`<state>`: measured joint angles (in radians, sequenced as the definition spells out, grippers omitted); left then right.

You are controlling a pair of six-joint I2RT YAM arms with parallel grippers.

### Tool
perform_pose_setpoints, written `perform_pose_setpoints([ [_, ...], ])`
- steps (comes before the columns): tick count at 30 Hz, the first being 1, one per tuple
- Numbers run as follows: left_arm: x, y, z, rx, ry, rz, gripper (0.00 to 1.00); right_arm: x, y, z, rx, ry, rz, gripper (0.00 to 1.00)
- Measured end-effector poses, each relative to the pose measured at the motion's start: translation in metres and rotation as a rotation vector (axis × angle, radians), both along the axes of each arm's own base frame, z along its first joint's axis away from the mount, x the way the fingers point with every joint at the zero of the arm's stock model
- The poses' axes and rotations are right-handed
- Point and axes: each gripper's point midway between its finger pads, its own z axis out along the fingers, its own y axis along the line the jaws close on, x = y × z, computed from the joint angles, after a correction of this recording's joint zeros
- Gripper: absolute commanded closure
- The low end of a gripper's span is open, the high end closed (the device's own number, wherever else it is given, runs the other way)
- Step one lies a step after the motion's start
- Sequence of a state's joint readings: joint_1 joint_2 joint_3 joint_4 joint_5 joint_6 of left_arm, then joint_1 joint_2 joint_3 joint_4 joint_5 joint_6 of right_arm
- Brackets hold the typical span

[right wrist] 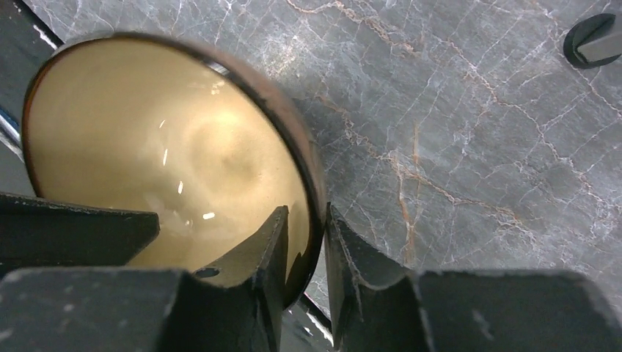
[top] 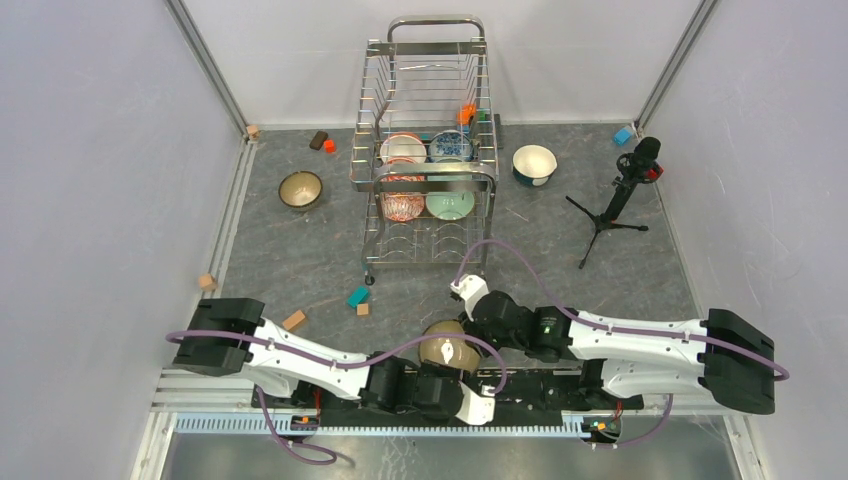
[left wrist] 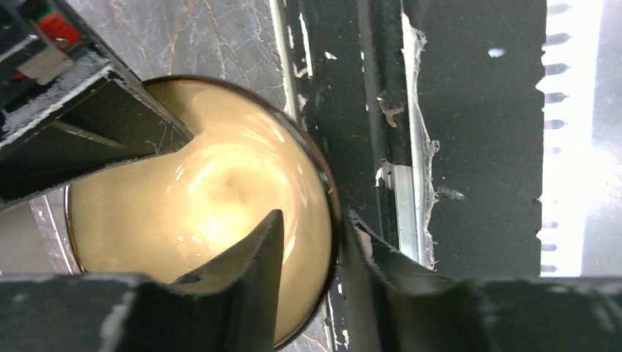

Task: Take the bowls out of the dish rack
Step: Place the bowl at the center of the board.

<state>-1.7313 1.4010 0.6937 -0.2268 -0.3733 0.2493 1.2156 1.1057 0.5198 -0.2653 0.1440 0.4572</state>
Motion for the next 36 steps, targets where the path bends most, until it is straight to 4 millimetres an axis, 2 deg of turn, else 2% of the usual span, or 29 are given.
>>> perform_pose_setpoints([
  [3,0.002,-0.002,0.004,-0.015,-0.006,0.024,0.38,0.001,0.000,0.000,-0.001,-0.006,-0.005,0.80],
  [9,0.005,-0.002,0.013,-0.053,-0.004,0.062,0.19,0.002,0.000,0.003,0.010,-0.011,-0.017,0.86],
  [11,0.007,-0.002,0.020,-0.077,-0.002,0.079,0.07,0.002,-0.002,0.004,0.007,-0.011,-0.018,0.87],
  [14,0.009,0.001,0.032,-0.105,0.004,0.111,0.00,0.001,-0.007,0.005,-0.002,-0.011,-0.020,0.88],
  [18,0.011,0.005,0.058,-0.191,0.046,0.170,0.00,0.000,-0.013,0.006,-0.010,-0.013,-0.024,0.91],
  [21,0.012,0.009,0.082,-0.285,0.088,0.218,0.00,0.000,-0.015,0.006,-0.013,-0.016,-0.028,1.00],
  [25,0.017,0.018,0.111,-0.435,0.164,0.328,0.00,0.000,-0.016,0.006,-0.010,-0.019,-0.032,1.00],
  [27,0.022,0.023,0.119,-0.501,0.204,0.407,0.00,0.000,-0.018,0.006,-0.009,-0.021,-0.037,1.00],
  [31,0.028,0.033,0.112,-0.590,0.296,0.587,0.01,0.000,-0.024,0.006,-0.007,-0.030,-0.057,1.00],
  [36,0.025,0.031,0.087,-0.609,0.407,0.765,0.19,0.001,-0.031,0.005,-0.002,-0.033,-0.089,1.00],
])
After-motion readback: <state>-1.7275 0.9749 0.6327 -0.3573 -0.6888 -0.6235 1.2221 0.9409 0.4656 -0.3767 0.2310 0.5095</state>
